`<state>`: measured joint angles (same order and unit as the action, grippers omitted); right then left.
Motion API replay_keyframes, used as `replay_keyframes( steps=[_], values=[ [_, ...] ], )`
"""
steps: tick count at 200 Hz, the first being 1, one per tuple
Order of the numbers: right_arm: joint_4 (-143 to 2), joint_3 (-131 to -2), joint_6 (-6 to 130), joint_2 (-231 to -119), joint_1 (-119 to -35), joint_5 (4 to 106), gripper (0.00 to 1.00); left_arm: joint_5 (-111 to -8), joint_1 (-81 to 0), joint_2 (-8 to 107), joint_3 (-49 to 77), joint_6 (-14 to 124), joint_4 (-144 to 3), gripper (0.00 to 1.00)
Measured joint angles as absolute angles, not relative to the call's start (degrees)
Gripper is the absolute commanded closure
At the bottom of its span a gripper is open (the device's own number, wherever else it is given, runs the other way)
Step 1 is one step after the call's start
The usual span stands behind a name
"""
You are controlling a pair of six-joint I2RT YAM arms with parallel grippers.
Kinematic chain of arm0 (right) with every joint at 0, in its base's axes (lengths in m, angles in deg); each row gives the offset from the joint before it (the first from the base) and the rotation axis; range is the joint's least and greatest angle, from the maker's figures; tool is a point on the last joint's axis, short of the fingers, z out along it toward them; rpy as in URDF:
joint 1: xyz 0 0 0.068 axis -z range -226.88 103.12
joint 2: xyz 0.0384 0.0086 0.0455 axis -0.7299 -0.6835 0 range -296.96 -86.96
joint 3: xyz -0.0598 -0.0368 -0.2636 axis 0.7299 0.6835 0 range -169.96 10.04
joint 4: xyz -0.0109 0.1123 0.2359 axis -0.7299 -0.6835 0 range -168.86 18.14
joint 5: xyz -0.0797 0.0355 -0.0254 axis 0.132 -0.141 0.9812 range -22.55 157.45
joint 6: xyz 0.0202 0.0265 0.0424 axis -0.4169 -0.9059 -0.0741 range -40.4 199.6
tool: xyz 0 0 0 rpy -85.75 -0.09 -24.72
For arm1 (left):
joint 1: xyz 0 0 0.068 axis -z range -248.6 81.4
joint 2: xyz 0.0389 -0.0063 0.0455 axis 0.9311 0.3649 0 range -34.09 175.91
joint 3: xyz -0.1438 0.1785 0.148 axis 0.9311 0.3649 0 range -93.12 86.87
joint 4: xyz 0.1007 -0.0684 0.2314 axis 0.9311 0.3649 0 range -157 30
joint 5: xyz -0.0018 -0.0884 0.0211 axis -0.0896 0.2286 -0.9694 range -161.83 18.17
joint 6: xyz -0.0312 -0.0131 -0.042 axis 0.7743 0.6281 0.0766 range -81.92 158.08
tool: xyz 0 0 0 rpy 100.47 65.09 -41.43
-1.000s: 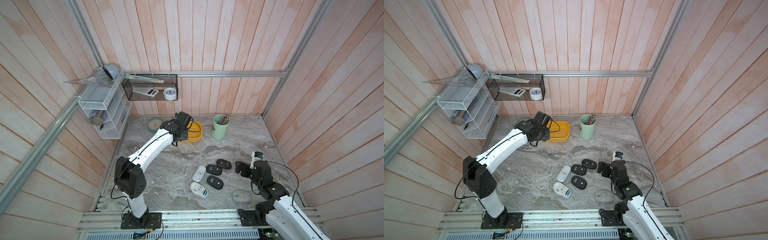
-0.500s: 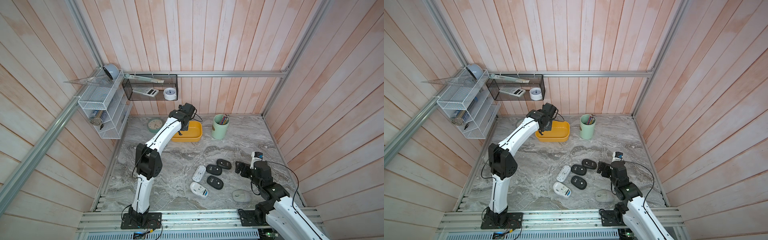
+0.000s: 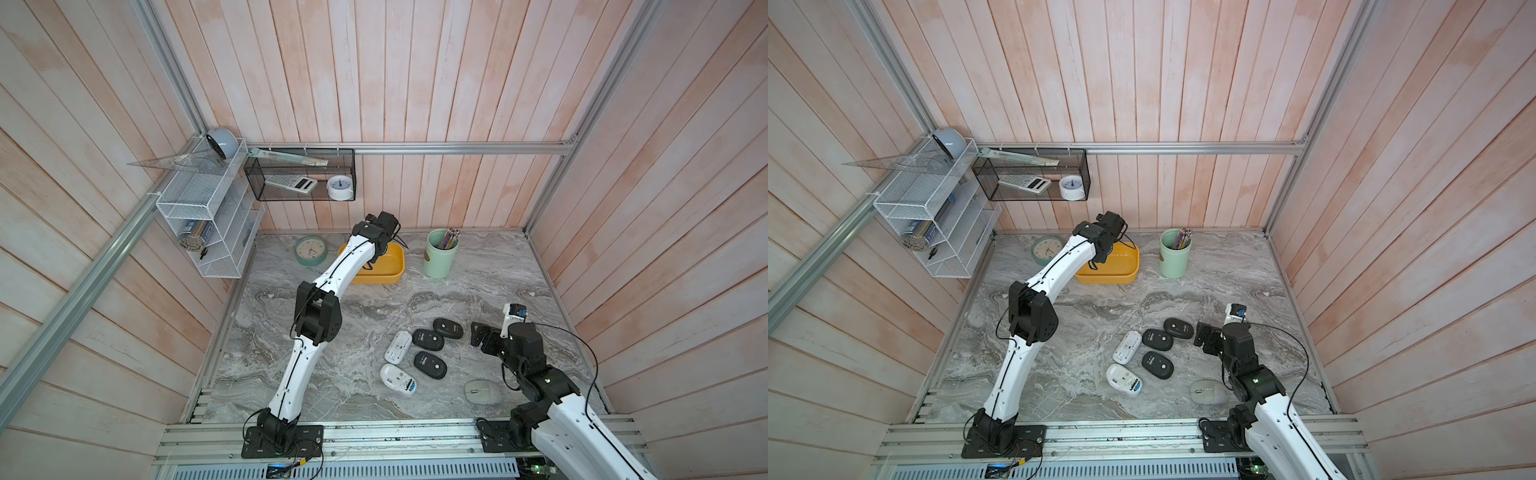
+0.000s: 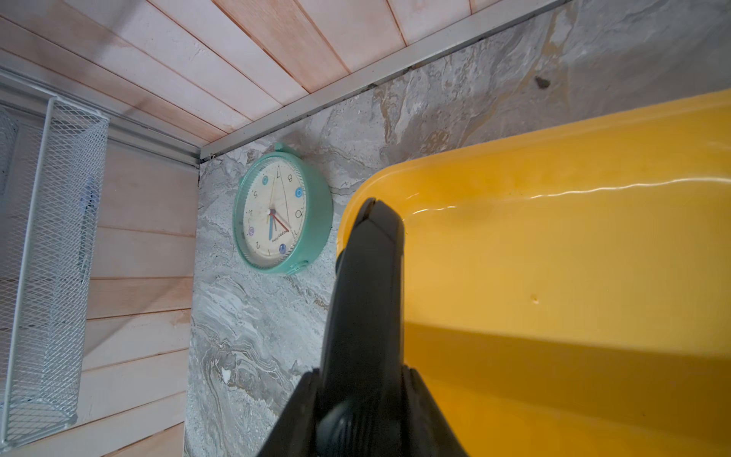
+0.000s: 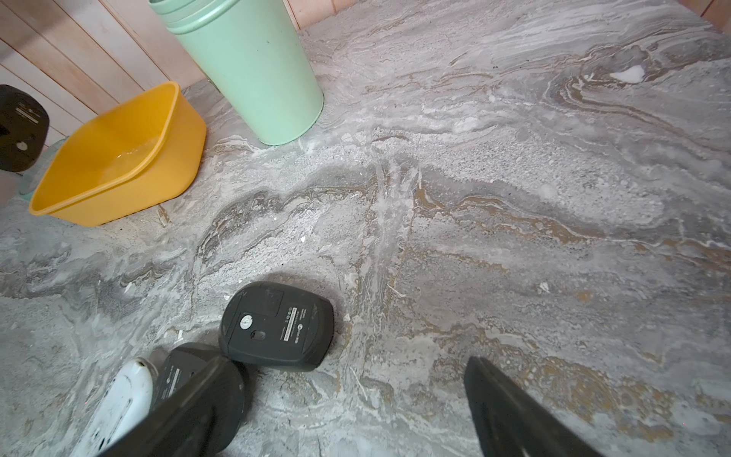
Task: Put the mouse in the storage box
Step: Place the mouse in the storage box.
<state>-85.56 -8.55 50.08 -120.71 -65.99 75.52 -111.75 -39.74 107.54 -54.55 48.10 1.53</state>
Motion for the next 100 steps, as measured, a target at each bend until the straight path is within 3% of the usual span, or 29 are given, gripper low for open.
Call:
replay_keyframes(
  steps=[79,100],
  values=[
    [-85.1,-8.5,50.1,-121.7,-66.3,75.5,0.03,-118.5,-38.2,114.8,-54.6,41.2,-0.1,0.95],
    [-85.1,-8.5,50.1,-121.8,-66.3,75.5,0.03,-120.3,-37.9,115.5,-54.6,40.2,-0.8,0.91]
  ],
)
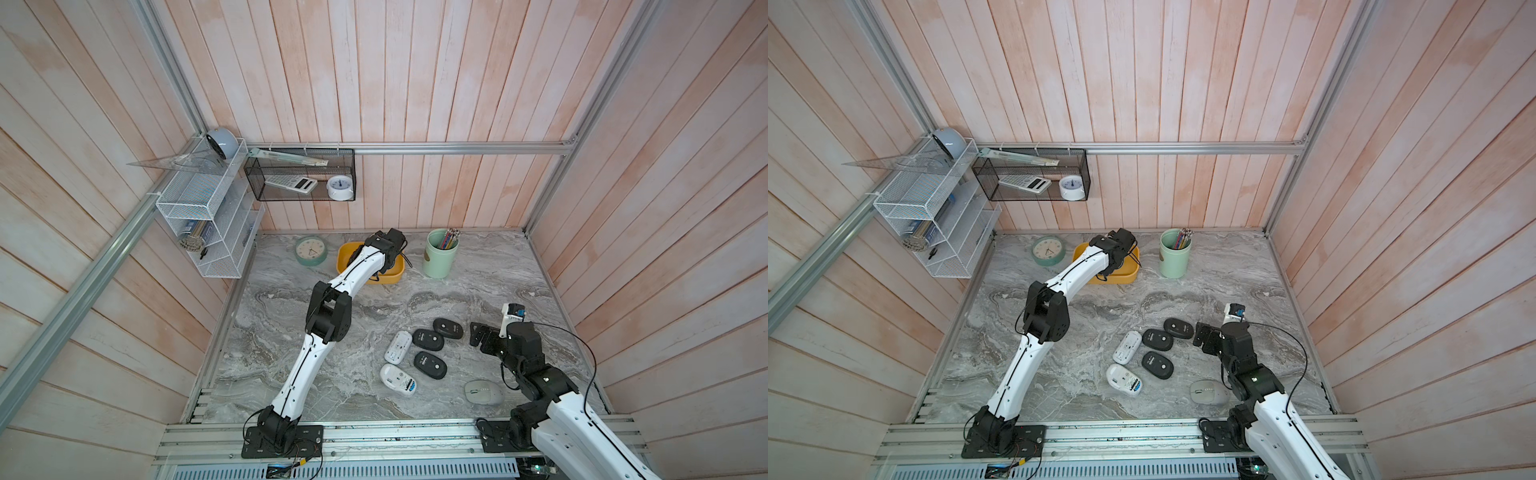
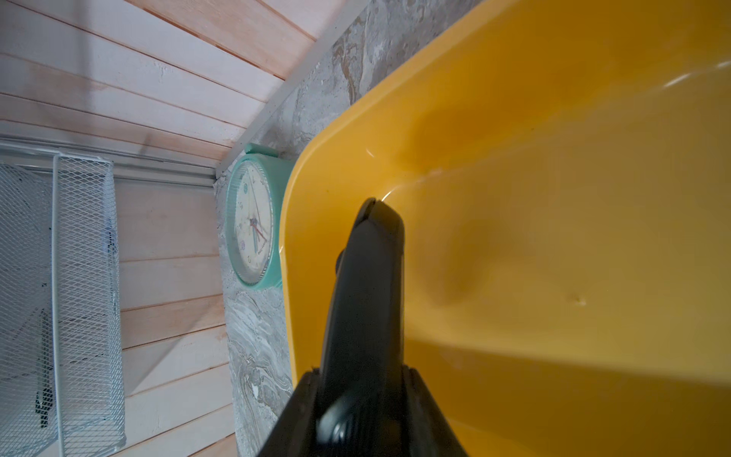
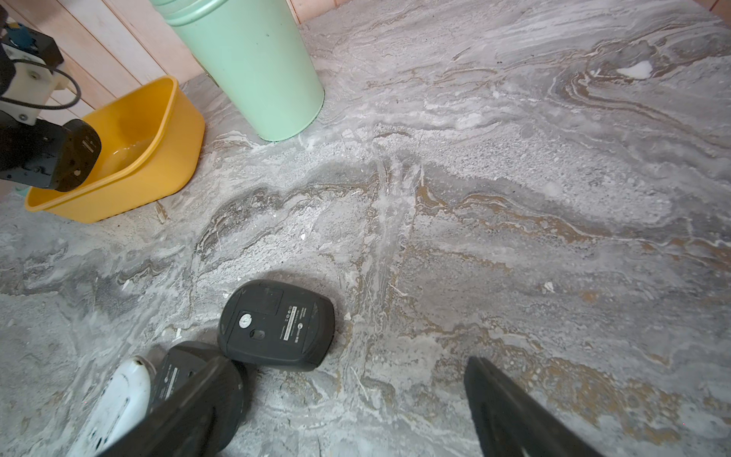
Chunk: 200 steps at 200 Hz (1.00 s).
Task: Put the mouse in the storage box
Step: Place the mouse in the storage box.
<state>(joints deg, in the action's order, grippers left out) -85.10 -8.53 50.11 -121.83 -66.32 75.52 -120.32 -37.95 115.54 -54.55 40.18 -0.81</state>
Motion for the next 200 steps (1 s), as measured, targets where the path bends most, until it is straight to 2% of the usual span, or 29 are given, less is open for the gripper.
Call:
replay_keyframes(
  steps=[40,63,75,102,117,200],
  values=[
    [-85.1,-8.5,50.1,-122.1,-66.4,75.5,0.03,-122.3,-37.9,117.0,-54.6,39.1,-1.9,0.85],
    [-85.1,-8.5,50.1,-122.2,-66.5,75.6,0.03,-122.5,-37.9,117.5,-54.6,38.9,-2.0,0.77],
    [-85.1,-8.5,50.1,-122.2,-66.6,75.6,0.03,-122.5,-37.9,117.6,-54.6,38.7,-2.0,0.71],
    [-84.9,-8.5,50.1,-122.5,-66.8,75.8,0.03,-122.0,-37.9,117.6,-54.6,38.6,-2.1,0.5],
    [-84.9,-8.5,50.3,-122.6,-66.9,76.0,0.03,-121.4,-37.9,117.6,-54.6,38.7,-2.1,0.44],
    [-84.7,-8.5,50.7,-123.2,-67.4,76.6,0.03,-113.4,-37.8,117.6,-55.8,40.3,-1.1,0.4]
  ],
)
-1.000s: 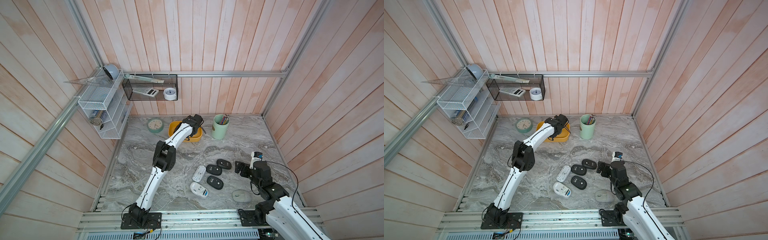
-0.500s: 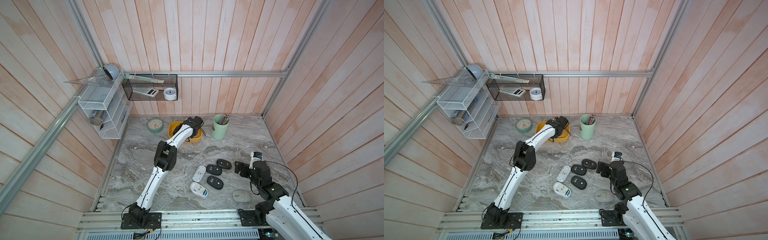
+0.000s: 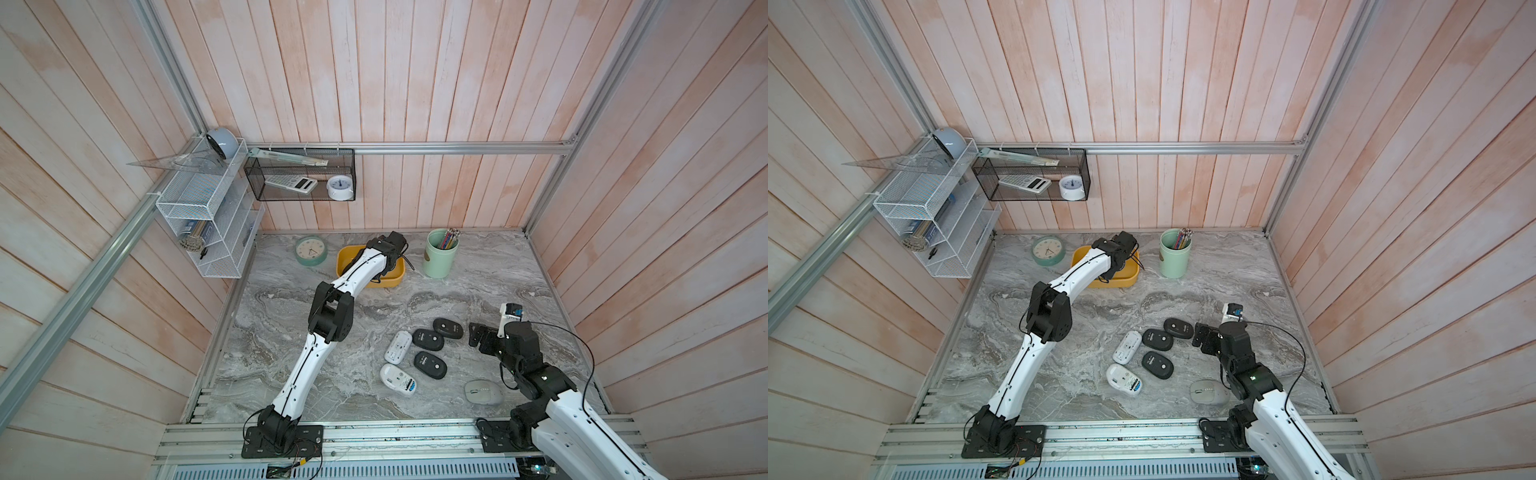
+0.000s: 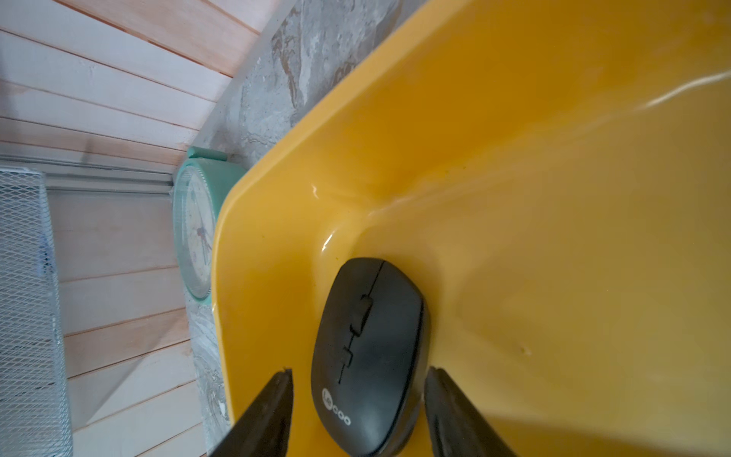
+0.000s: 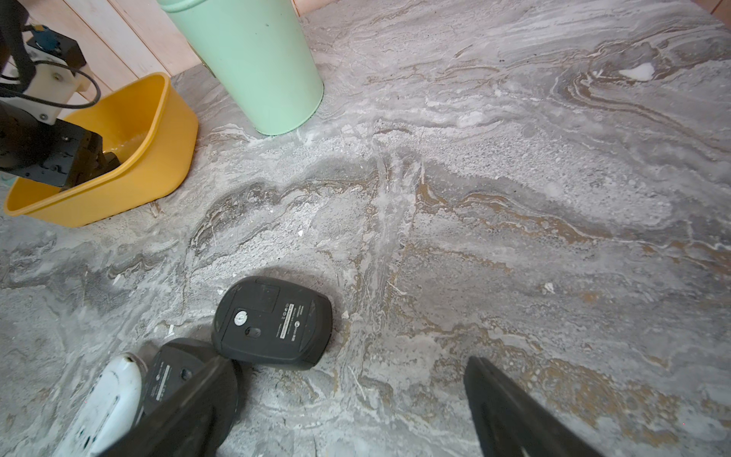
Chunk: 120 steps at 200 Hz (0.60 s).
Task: Put the mouse in the storage box
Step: Place the mouse in the storage box.
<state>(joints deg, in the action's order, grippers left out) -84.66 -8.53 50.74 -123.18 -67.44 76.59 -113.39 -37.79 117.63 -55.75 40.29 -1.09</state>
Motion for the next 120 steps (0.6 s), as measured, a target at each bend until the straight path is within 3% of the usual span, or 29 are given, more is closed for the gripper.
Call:
replay_keyframes(
  steps=[59,120],
  values=[
    [-84.6,-8.5,50.8,-124.2,-67.8,76.6,0.03,-103.7,-38.1,111.6,-53.0,47.0,-0.3,0.33],
    [-86.4,-11.5,50.6,-129.9,-71.7,76.5,0.03,-94.3,-39.6,72.9,-12.1,56.0,-16.5,0.21]
  ],
)
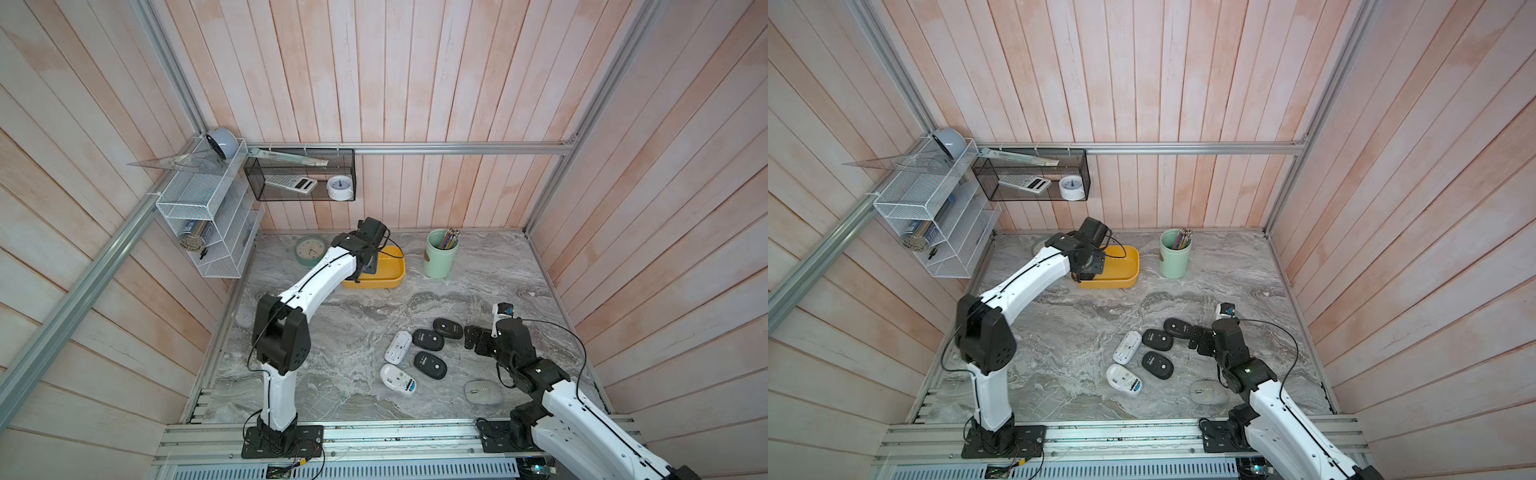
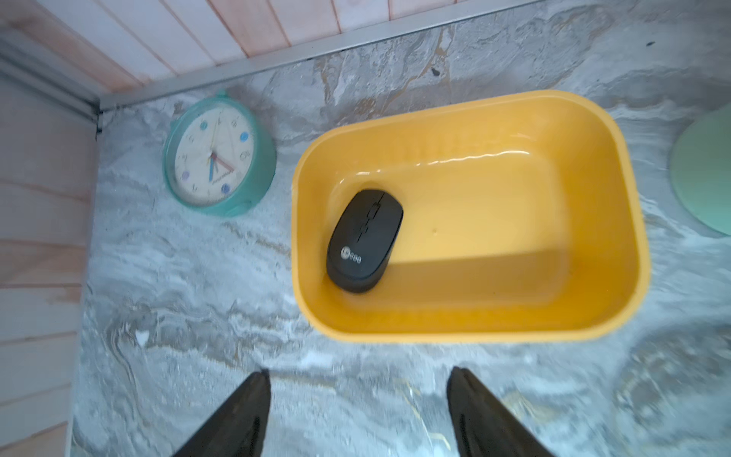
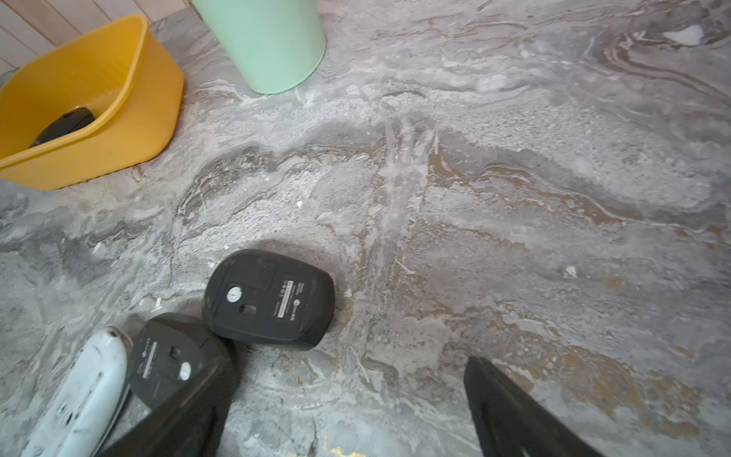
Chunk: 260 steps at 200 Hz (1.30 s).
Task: Put the mouse in the storage box
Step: Place the mouse in the storage box, then pick up the mouse from the center of the board.
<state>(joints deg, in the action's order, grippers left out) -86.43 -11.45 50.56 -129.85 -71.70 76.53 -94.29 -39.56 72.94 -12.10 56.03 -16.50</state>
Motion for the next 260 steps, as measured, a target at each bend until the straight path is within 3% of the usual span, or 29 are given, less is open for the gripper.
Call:
replay_keyframes(
  steps=[56,96,138,184,260],
  values=[
    [-86.6,-21.2,44.7,-142.5,-92.9,80.7,0.03,-89.6,-51.5,41.0,29.9,66.0,-35.2,0.12],
    [-86.3,-30.8,40.5,-160.0,-103.3,83.7,0.07,-89.9,-60.2,24.0,48.6,71.4,-42.4,0.09],
    [-86.7,-39.2,39.1,-171.8,-106.0,83.1,0.12,-90.3,-61.8,16.3,57.6,72.6,-49.7,0.05],
    [-90.8,-46.2,36.9,-180.7,-106.0,80.6,0.23,-90.3,-61.9,18.4,61.6,73.3,-55.0,0.02],
    [-93.9,-46.6,31.4,-182.9,-105.9,80.8,0.27,-90.2,-61.9,18.8,61.6,73.7,-57.9,0.01]
  ],
)
